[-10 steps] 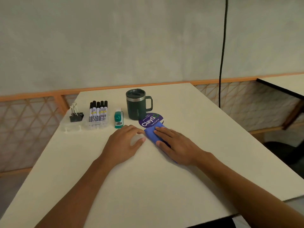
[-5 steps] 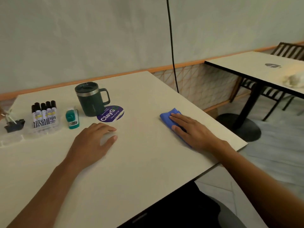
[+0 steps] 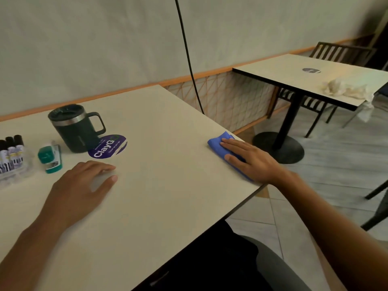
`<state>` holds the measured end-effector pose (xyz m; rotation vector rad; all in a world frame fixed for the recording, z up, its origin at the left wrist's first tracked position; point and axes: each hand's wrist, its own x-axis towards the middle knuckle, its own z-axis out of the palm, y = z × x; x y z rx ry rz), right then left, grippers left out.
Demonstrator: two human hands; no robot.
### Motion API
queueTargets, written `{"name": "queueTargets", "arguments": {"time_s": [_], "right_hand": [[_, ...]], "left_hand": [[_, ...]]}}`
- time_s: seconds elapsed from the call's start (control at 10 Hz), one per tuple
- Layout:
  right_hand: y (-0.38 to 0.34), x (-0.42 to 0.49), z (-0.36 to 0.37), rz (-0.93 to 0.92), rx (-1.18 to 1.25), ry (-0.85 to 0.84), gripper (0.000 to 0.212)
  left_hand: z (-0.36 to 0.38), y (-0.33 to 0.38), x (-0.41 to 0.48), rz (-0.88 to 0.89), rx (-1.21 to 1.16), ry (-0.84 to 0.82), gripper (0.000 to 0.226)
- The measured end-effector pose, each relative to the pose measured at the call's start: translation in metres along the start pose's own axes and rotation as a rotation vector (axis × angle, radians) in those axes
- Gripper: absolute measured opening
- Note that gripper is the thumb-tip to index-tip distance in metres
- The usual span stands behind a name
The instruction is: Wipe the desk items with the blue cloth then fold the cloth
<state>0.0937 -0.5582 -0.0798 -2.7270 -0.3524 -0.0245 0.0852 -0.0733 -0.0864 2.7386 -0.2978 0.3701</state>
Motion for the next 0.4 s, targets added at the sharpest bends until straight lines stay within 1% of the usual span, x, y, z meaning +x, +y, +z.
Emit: {"name": "queueTargets", "arguments": {"time_s": [0.1,0.2,0.3,0.4], "right_hand": [[-0.003,-0.001,-0.002,0.0,0.0,-0.02,0.058],[-0.007,0.003,-0.007,-0.001,-0.007,-0.034,0.061],[-0.02,0.013,-0.01,-0.042,-0.01,0.008,0.06],[-0.046,0.033,-0.001,-0.166,0.042,0.049,0.056]], "left_hand": [[-0.003,0.002,0.0,-0.004,-0.004,0.003,0.009],[-0.002,0.002,0.001,-0.001,0.003,0.015,0.024],[-0.004,0.003,-0.001,0.006,-0.006,0.05,0.027],[-0.004,0.003,0.001,-0.019,-0.004,0.074,0.03]]}}
